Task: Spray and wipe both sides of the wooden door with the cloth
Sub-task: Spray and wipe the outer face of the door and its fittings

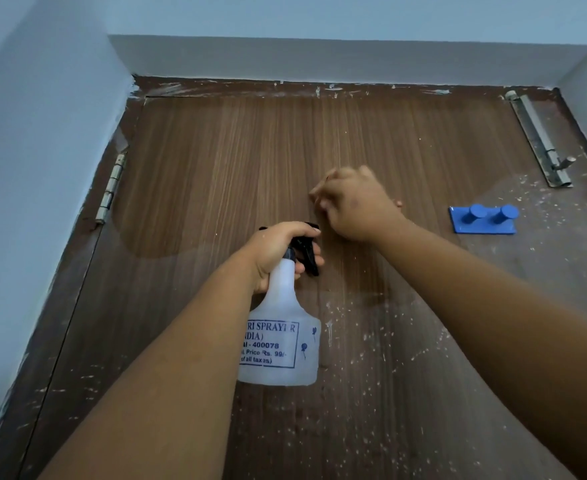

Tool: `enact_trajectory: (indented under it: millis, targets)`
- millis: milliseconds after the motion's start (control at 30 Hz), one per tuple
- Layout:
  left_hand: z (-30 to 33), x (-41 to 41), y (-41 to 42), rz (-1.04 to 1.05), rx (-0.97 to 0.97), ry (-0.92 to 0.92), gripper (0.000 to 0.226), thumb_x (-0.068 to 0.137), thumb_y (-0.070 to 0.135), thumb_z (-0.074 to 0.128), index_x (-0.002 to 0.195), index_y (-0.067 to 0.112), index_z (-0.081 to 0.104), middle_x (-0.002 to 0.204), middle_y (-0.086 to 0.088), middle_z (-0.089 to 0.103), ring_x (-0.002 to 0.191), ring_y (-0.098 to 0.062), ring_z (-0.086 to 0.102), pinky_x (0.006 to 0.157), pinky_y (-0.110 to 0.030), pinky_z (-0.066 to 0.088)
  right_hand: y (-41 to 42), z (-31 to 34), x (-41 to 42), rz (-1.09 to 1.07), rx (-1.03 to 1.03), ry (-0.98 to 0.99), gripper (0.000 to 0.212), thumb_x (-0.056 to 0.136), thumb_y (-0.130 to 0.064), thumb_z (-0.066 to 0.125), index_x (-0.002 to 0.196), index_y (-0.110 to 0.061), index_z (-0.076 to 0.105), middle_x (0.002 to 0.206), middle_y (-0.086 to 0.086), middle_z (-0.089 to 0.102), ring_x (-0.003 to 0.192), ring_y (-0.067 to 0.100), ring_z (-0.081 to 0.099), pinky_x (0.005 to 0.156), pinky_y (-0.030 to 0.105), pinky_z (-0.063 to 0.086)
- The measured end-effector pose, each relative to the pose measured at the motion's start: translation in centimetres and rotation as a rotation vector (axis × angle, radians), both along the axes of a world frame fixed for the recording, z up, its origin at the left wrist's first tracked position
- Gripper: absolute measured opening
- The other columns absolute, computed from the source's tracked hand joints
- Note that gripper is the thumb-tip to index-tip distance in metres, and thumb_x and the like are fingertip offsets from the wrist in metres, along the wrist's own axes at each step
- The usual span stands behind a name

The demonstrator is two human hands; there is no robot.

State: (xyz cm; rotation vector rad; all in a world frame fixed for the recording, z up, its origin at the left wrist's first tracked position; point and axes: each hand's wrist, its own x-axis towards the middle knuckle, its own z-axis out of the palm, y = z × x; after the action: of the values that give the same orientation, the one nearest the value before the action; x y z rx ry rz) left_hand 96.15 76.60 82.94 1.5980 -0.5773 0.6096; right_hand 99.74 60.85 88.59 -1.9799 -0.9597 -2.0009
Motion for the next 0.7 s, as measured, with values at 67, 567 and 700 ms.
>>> enact_trajectory:
  millis: [67,567,700]
  targets:
    - [0.0,-0.1,0.0,0.022,0.021,0.004,0.019,0.092,0.022,0.060,0.092,0.004,0.067,0.078,-0.009,0.070,0.058,-0.014,0.064,0.041,-0.018,0.040,2.0,-0.2,-1.3,-0.278,-0.049,0.063,0.028,0.095,-0.022,0.052,0.119,-0.016,0.065,0.124,0.005,0.054,0.114,0.031,0.042,0.094,0.041,0.042]
    - [-0.1,-0.3,0.1,0.015,0.064,0.037,0.019,0.092,0.019,0.058,0.082,0.004,0.064,0.084,-0.014,0.067,0.041,-0.007,0.058,0.039,-0.016,0.040,-7.3,1.2,5.2,0.070,0.575,0.000,0.032,0.096,-0.028,0.046,0.120,-0.022,0.066,0.128,0.008,0.057,0.113,0.034,0.049,0.092,0.028,0.031]
    - [-0.1,-0.5,-0.1,0.021,0.069,0.046,0.020,0.093,0.020,0.057,0.081,0.004,0.064,0.083,-0.013,0.067,0.040,-0.006,0.058,0.039,-0.015,0.039,-2.9,-9.6,5.1,0.079,0.121,-0.165,0.036,0.096,-0.027,0.046,0.126,-0.020,0.064,0.119,0.003,0.059,0.099,0.025,0.046,0.082,0.033,0.038]
